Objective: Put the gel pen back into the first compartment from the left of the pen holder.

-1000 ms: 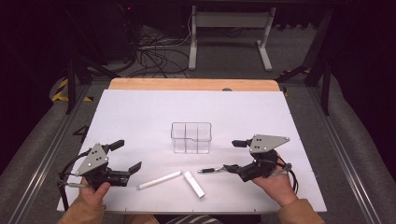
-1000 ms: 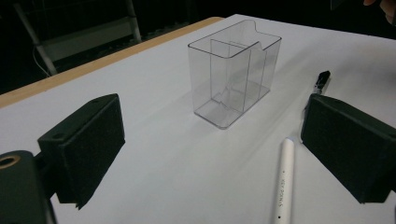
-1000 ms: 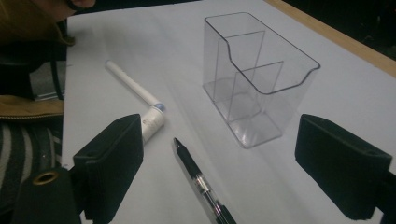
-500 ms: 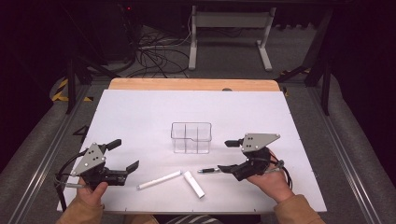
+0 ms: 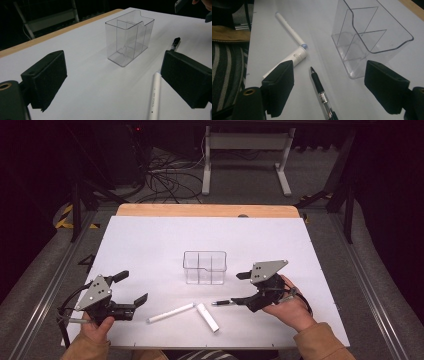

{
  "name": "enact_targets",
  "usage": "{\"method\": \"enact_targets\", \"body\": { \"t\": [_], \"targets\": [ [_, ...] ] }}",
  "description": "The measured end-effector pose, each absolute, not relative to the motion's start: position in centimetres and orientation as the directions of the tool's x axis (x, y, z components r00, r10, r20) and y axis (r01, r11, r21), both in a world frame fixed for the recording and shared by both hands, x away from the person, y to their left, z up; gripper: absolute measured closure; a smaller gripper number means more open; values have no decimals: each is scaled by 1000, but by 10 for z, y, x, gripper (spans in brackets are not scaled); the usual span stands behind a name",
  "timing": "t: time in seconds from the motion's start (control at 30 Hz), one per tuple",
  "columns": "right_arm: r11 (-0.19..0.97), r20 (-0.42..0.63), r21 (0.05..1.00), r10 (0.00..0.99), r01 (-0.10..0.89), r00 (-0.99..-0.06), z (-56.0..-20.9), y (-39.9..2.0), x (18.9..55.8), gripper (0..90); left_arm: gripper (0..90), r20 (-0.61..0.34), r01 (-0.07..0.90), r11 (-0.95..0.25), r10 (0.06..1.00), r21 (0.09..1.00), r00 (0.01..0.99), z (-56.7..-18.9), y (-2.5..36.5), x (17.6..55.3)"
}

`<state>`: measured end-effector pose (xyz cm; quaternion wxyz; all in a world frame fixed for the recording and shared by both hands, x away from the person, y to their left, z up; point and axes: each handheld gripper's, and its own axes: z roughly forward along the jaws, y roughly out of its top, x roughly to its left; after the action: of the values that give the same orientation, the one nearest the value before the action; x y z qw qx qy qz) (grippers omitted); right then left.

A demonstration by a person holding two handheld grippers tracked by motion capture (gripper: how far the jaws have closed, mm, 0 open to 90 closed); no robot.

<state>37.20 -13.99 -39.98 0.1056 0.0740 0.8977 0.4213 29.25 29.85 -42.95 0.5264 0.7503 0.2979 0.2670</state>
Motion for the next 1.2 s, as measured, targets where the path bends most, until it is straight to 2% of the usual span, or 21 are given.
{"method": "enact_targets", "body": {
  "t": [0.5, 1.0, 1.2],
  "targets": [
    [777, -144, 629, 148, 24, -978, -410, -115, 380, 303, 73, 86, 171, -273, 725, 947, 684, -432, 297, 293],
    [870, -167, 491, 37, -51, -985, -418, -93, 387, 381, 74, 84, 175, -274, 727, 946, 682, -433, 298, 292],
    [904, -147, 427, 33, -33, -989, -423, -87, 388, 404, 74, 82, 177, -272, 727, 946, 681, -433, 298, 292]
  ]
}}
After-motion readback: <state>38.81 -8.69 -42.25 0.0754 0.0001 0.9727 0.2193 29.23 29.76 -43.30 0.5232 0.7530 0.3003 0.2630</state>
